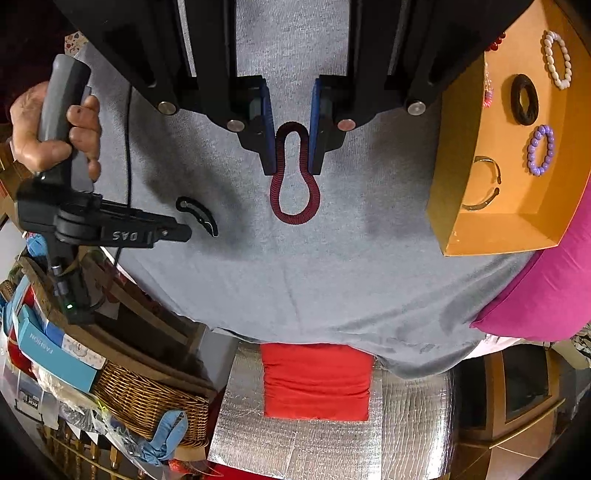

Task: Organize jewelry
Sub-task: 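Lift the dark red ring with the left tool while the right tool lifts the black hair tie, then carry both items over the orange tray, lower them in and open both tools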

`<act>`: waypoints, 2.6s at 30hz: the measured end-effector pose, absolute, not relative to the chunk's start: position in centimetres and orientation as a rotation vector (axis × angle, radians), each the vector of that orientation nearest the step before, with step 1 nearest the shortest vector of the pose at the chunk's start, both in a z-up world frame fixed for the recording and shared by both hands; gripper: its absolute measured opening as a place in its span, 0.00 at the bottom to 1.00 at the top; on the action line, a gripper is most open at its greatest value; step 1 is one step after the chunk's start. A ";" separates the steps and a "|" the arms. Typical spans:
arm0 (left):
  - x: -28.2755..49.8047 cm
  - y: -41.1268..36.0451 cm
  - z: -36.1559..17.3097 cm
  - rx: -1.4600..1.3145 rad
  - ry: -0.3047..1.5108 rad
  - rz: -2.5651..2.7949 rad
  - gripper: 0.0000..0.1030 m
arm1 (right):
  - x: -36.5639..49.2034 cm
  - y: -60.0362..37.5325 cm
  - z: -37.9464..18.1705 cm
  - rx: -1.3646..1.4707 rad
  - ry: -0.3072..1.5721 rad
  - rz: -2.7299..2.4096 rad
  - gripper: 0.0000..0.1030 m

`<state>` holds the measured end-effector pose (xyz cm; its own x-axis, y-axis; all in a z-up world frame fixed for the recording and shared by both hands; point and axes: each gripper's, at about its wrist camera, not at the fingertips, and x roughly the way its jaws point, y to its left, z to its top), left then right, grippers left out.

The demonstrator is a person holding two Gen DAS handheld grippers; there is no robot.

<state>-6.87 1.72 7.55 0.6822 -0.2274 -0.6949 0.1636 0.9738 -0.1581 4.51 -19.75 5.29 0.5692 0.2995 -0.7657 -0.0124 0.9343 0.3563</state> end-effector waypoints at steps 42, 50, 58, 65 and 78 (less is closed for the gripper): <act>-17.4 10.5 15.3 -0.192 0.534 -0.044 0.17 | -1.7 -6.5 11.7 0.306 0.765 0.627 0.06; -21.6 16.5 13.2 -0.231 0.590 0.130 0.17 | -5.3 1.1 12.1 0.235 0.764 0.801 0.06; -23.4 19.8 11.4 -0.215 0.659 0.237 0.17 | -7.6 6.3 10.4 0.165 0.819 0.911 0.06; -24.8 21.9 9.6 -0.214 0.727 0.288 0.17 | -9.7 8.8 8.8 0.104 0.866 0.958 0.06; -25.2 21.4 5.8 -0.238 0.868 0.226 0.17 | -13.3 12.0 5.1 -0.049 0.960 1.036 0.06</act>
<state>-25.21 21.37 5.80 0.6257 0.0988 -0.7737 -0.2910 0.9499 -0.1141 -13.34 11.96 5.10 0.1583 0.7042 -0.6921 -0.7436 0.5462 0.3857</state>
